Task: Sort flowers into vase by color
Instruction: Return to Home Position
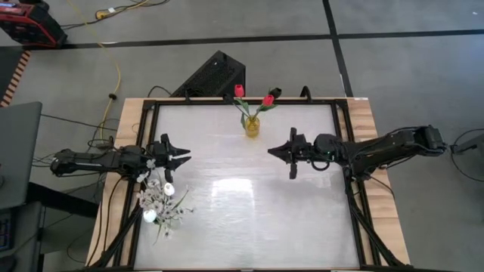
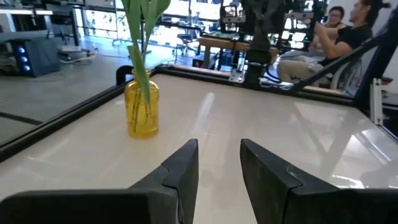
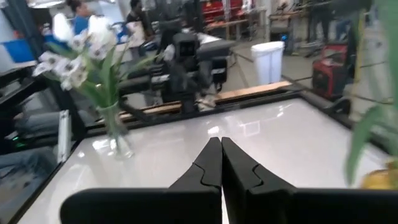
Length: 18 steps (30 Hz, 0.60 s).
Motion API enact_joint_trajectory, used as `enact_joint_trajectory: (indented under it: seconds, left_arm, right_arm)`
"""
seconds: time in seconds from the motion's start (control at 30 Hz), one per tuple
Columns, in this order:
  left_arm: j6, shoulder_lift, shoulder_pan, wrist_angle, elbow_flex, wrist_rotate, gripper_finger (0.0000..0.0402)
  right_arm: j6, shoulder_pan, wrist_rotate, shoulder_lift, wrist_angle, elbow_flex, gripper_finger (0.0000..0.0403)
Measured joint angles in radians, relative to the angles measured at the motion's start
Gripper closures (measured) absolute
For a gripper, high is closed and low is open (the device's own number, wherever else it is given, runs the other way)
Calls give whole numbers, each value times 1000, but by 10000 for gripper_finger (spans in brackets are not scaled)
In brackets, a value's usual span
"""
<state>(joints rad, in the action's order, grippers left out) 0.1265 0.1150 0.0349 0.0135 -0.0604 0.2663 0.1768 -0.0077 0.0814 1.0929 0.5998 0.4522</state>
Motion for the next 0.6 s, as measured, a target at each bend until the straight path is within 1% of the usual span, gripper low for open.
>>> enact_joint_trajectory:
  seconds: [0.1,0.17,0.2,0.3,0.43,0.5,0.6]
  left_arm:
    - [6,1,0,1,2,-5,294]
    - [14,1,0,40,27,-26,294]
    - [15,0,0,60,47,-37,294]
    - [15,1,0,59,49,-50,294]
    - [18,1,0,61,49,-73,294]
    - [18,1,0,59,49,-83,294]
    - [13,0,0,50,49,-86,294]
  right_arm:
    - [8,30,8,63,44,0,379]
    - [9,46,18,111,77,0,379]
    - [10,53,26,127,76,0,379]
    - [10,69,67,144,26,-6,379]
    - [18,53,101,72,48,-111,379]
    - [42,34,102,0,64,-187,378]
    - [66,11,105,-104,150,-303,378]
